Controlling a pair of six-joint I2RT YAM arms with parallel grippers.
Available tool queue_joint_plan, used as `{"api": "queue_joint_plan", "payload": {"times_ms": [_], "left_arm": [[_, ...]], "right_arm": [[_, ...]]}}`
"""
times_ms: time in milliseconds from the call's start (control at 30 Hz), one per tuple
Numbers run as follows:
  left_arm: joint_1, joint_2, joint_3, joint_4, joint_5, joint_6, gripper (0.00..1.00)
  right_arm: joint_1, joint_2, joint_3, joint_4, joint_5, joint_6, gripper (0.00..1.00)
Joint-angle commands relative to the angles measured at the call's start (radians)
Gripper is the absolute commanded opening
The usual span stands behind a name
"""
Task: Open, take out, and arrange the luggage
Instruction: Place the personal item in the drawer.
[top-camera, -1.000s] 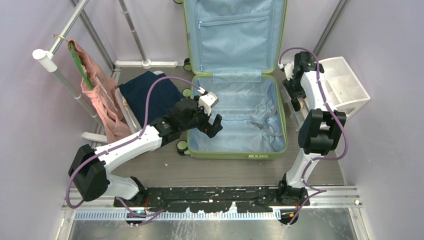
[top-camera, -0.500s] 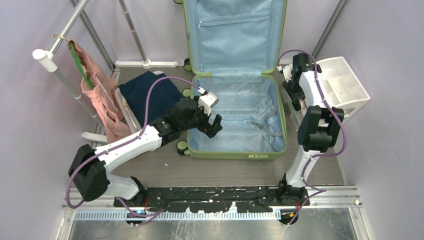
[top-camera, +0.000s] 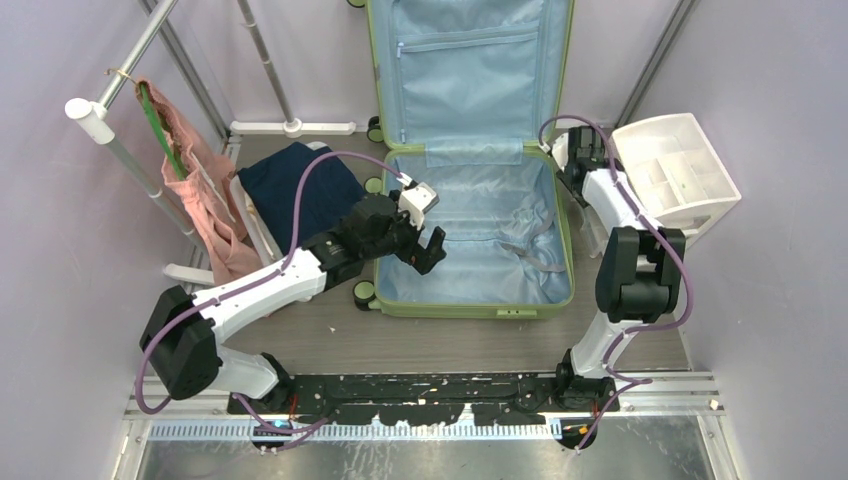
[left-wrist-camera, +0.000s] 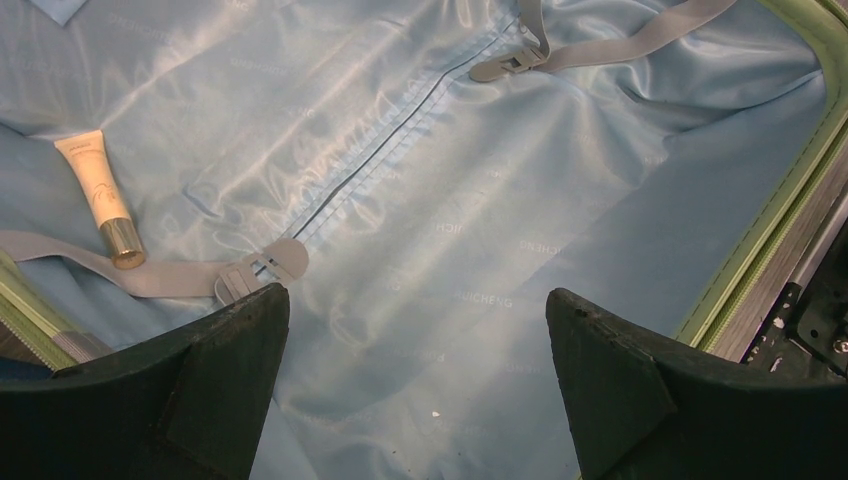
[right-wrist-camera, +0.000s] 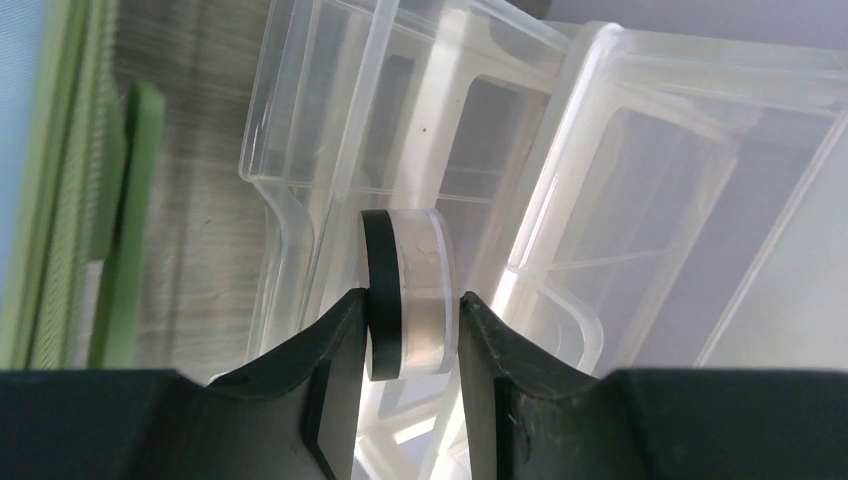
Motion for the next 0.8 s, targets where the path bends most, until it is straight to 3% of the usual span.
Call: {"api": "queue_joint_plan", "payload": {"times_ms": [0, 200, 367, 600, 767], "left_arm": [[0.006, 0.0, 0.048, 0.029, 0.015, 0.004, 1.0], [0.007, 0.003, 0.055, 0.023, 0.014, 0.003, 1.0], [0.007, -0.002, 0.052, 0.022, 0.013, 0.0, 1.0], [0.006, -0.003, 0.053, 0.022, 0.017, -0.006, 1.0], [0.007, -0.009, 0.053, 0.019, 0.017, -0.008, 1.0]], "right_arm": [[-0.017, -0.027, -0.093, 0.259, 0.126, -0.068, 0.15], [-0.017, -0.018, -0.099, 0.219, 0.107, 0.03, 0.22], [-0.017, -0.035, -0.057, 0.091, 0.016, 0.119, 0.43], [-0.017, -0.056, -0.038, 0.004, -0.043, 0.164, 0.52], [-0.017, -0.078, -0.02, -0.023, -0.06, 0.183, 0.54]]}}
